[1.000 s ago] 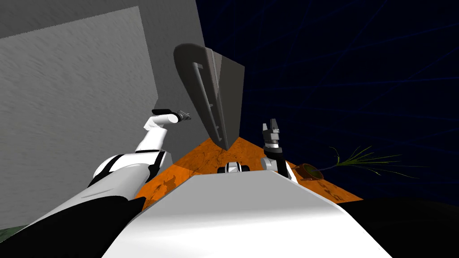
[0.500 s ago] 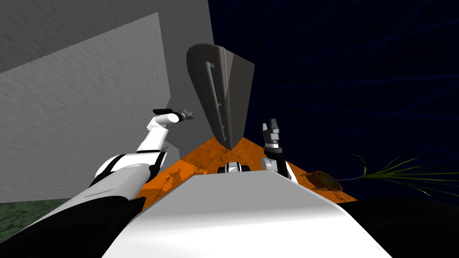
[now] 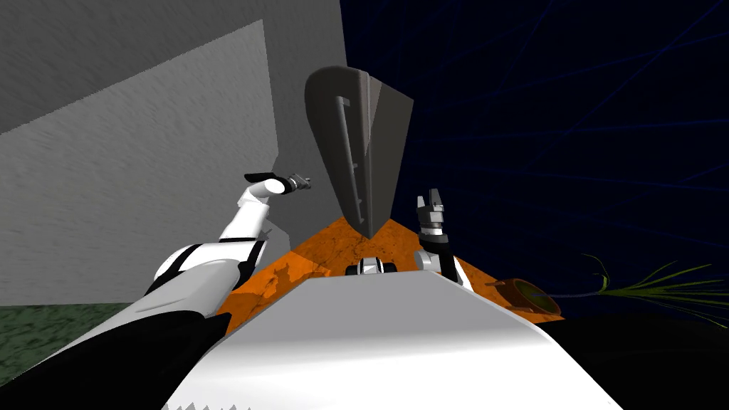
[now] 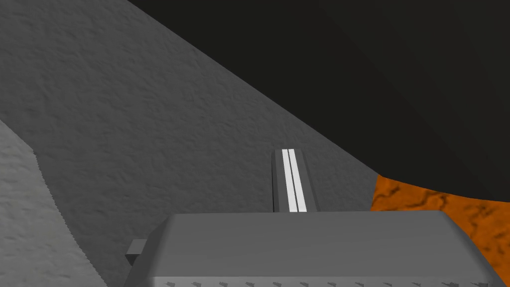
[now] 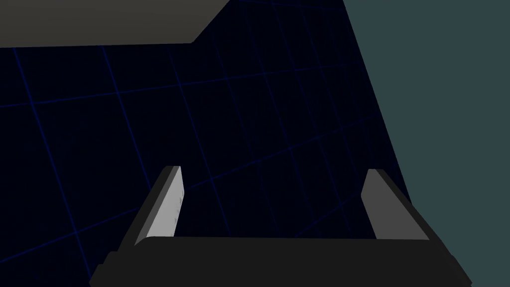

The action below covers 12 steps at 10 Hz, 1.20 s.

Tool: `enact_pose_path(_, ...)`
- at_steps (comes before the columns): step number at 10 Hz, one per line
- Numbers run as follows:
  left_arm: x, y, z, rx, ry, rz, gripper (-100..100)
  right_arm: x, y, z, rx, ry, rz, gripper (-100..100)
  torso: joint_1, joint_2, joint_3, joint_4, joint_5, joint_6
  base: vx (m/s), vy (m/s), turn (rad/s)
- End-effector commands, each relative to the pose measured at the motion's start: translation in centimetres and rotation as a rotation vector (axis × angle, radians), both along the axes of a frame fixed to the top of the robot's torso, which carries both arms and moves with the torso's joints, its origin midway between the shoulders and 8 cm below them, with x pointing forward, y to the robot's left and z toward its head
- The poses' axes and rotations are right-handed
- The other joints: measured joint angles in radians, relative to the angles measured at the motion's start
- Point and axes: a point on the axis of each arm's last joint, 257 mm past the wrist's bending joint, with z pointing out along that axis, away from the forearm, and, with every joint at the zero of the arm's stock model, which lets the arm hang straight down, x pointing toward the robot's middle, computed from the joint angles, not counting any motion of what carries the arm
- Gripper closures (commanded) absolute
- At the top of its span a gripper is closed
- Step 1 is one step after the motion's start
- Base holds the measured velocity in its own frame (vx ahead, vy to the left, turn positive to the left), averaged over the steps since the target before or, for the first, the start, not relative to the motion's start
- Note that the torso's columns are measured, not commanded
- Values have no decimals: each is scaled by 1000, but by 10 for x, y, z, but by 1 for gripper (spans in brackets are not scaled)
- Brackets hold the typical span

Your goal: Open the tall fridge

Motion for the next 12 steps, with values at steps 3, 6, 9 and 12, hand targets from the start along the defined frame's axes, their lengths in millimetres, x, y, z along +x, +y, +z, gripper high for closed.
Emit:
enact_pose_path(3, -2, -26, 5, -11, -17, -82, 100, 0, 0, 0, 0, 0, 0, 0, -4, 0, 0, 0, -1, 0, 15, 62, 41)
enact_pose_path(6, -1, -28, 14, -50, -28, -79, -100, 0, 0, 0, 0, 0, 0, 0, -9, 0, 0, 0, -3, 0, 10, -109, -39)
enact_pose_path(9, -1, -30, 26, -107, -43, -80, -100, 0, 0, 0, 1, 0, 0, 0, -2, -1, 0, 0, -1, 0, 20, -234, -53)
enact_pose_path(12, 0, -33, 39, -171, -58, -84, -100, 0, 0, 0, 1, 0, 0, 0, 0, 0, 0, 0, 0, -1, 3, -248, -55)
